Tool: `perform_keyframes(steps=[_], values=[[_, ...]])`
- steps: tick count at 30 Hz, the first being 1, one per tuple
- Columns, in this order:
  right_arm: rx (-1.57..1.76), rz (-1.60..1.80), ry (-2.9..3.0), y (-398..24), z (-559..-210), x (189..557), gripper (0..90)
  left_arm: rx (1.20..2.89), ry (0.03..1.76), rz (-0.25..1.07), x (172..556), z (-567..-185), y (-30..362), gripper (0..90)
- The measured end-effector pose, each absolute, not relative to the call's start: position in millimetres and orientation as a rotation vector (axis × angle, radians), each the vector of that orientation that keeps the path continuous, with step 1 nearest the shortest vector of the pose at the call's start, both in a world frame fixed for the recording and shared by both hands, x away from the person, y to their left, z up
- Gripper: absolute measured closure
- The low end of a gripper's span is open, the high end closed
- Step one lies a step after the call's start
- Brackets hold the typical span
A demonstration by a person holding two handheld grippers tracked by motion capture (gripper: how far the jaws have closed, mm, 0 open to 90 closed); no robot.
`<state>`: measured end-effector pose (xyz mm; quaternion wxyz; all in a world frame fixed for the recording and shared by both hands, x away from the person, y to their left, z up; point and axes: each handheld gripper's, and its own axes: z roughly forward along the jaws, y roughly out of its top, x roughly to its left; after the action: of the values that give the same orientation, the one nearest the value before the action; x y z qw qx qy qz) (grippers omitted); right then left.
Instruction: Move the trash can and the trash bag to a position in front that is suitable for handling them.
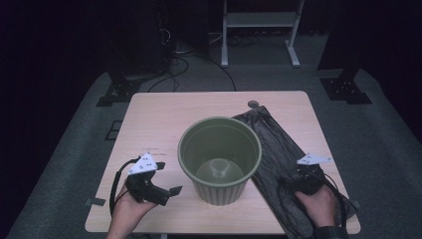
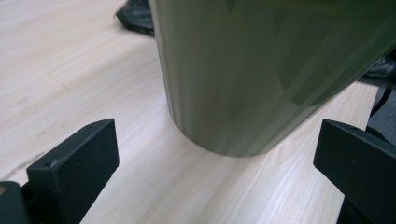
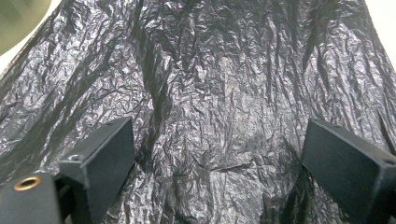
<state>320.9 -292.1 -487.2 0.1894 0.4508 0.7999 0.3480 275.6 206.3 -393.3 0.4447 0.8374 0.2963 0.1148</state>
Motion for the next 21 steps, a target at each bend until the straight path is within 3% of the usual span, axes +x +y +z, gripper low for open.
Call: perform_keyframes(steps=[21], values=[[1.263, 0.981, 2.252, -292, -487, 321, 8.8, 2.135, 0.808, 0.297, 296, -461, 207, 0.0]])
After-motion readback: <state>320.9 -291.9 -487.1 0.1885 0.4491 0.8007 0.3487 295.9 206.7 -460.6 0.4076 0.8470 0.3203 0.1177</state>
